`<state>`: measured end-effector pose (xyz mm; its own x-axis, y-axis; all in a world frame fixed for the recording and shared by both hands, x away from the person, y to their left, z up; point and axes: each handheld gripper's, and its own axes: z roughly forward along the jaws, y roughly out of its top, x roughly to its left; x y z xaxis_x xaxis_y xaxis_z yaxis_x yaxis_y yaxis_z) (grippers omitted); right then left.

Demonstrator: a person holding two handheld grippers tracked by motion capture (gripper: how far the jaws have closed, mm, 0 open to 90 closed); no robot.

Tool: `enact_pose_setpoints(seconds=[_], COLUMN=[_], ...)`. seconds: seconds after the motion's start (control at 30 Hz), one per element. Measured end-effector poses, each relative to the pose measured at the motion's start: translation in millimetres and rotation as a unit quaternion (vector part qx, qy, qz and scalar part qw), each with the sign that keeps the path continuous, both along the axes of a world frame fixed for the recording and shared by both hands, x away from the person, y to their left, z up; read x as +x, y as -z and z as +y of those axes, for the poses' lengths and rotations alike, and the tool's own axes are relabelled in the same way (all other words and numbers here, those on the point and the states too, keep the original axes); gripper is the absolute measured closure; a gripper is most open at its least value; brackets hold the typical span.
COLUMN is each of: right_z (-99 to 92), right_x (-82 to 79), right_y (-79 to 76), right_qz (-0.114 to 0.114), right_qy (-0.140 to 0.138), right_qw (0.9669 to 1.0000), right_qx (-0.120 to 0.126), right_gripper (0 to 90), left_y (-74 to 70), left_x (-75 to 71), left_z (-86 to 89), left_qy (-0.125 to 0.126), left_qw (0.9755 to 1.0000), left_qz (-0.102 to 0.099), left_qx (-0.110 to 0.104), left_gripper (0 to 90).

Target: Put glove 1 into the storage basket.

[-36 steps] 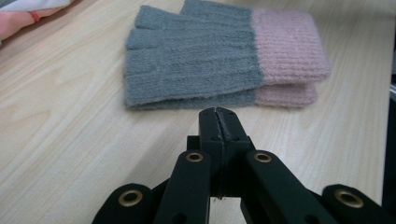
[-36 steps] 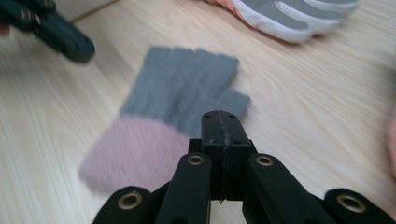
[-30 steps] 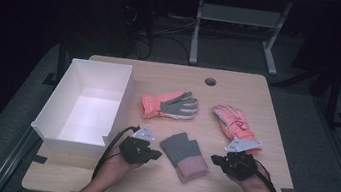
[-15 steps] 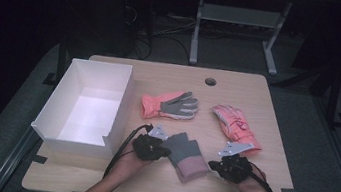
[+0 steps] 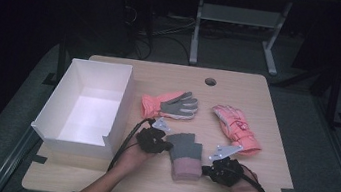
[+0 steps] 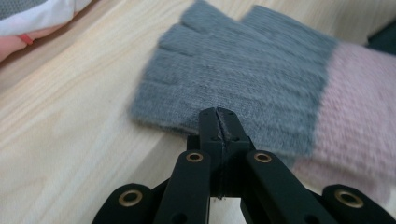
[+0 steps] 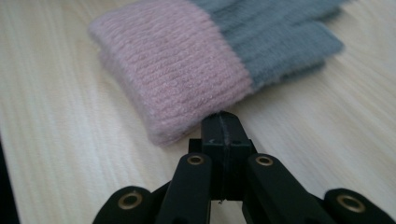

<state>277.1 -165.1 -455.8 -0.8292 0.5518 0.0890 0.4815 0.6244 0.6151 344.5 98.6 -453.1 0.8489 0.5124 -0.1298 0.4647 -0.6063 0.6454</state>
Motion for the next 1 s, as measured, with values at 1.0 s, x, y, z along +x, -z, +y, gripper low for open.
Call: enact_pose_setpoints(seconds=[1.0], right_z=[58.4], right_x=[-12.4], right_y=[2.7], right_qz=[0.009], right_qy=[-0.076], right_qw=[0.9962], right_qx=[0.041], right_gripper=[89.7], left_y=[-6.3], left_x=[25.4], left_z=[-0.7], left_qy=[0.000], left_qw=[0.9986], left_qz=[0.042], left_qx=[-0.031], left_gripper=[87.0])
